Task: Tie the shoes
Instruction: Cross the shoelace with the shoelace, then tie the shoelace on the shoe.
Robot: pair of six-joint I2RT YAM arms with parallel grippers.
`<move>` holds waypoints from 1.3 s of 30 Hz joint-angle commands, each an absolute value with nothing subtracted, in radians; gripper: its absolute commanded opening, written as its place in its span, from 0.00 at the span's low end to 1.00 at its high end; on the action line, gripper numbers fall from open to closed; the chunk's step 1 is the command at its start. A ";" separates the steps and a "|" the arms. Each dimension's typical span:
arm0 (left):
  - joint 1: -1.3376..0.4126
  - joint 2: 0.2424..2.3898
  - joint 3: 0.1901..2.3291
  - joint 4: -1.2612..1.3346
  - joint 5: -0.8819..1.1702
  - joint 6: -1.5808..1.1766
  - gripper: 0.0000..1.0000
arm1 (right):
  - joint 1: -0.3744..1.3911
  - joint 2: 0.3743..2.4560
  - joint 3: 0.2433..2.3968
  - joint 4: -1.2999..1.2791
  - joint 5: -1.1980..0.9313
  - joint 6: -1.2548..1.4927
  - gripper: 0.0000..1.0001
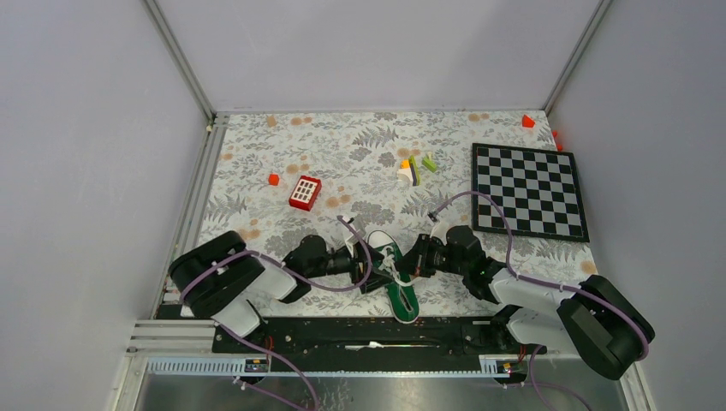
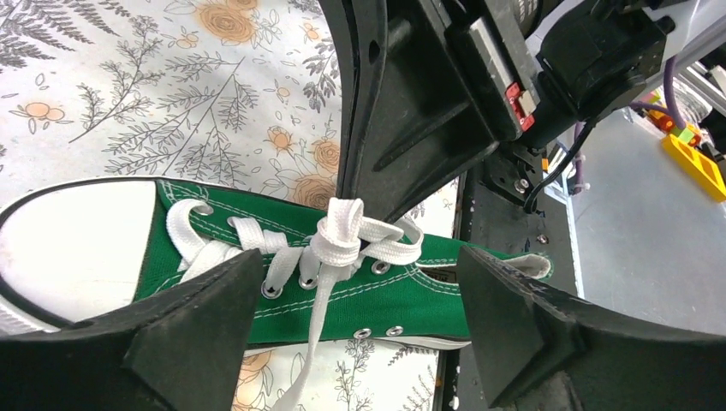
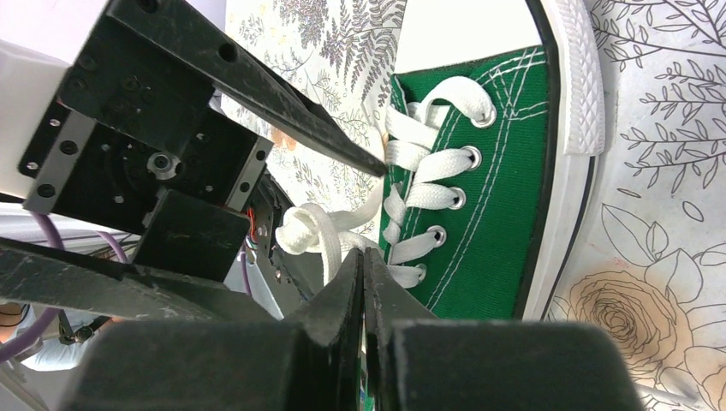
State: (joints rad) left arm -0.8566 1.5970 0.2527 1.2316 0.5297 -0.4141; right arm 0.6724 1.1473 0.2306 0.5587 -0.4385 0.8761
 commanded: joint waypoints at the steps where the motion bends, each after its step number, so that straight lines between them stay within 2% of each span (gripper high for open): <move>1: -0.854 1.483 0.252 1.102 0.468 -0.344 0.94 | 0.684 1.163 0.248 0.580 -0.453 0.871 0.00; 5: -0.854 1.334 0.262 0.885 0.400 -0.287 0.99 | 0.684 1.168 0.247 0.586 -0.454 0.873 0.00; 9: -0.859 1.160 0.308 0.614 0.287 -0.246 0.99 | 0.685 1.175 0.245 0.590 -0.456 0.873 0.00; 14: -0.861 1.062 0.373 0.465 0.191 -0.329 0.99 | 0.687 1.178 0.245 0.596 -0.458 0.873 0.00; 21: -0.879 1.036 0.516 0.269 0.051 -0.449 0.99 | 0.686 1.187 0.245 0.605 -0.458 0.873 0.00; 27: -0.940 1.093 0.688 0.006 -0.008 -0.375 0.99 | 0.686 1.192 0.248 0.609 -0.460 0.874 0.00; 33: -1.041 1.170 0.794 -0.157 -0.182 -0.377 0.99 | 0.686 1.192 0.248 0.608 -0.459 0.875 0.00; 35: -1.085 1.226 0.838 -0.224 -0.276 -0.385 0.92 | 0.687 1.194 0.249 0.609 -0.457 0.874 0.00; 37: -1.125 1.273 0.891 -0.272 -0.348 -0.397 0.81 | 0.687 1.193 0.248 0.609 -0.459 0.875 0.00; 39: -1.161 1.304 0.926 -0.293 -0.380 -0.405 0.76 | 0.686 1.195 0.248 0.609 -0.459 0.876 0.00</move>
State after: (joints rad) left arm -1.0988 1.2572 0.8303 -0.1898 -0.2165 -0.3958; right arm 0.6750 1.1831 0.2306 0.5900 -0.4492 0.8795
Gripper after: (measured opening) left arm 0.801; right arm 0.017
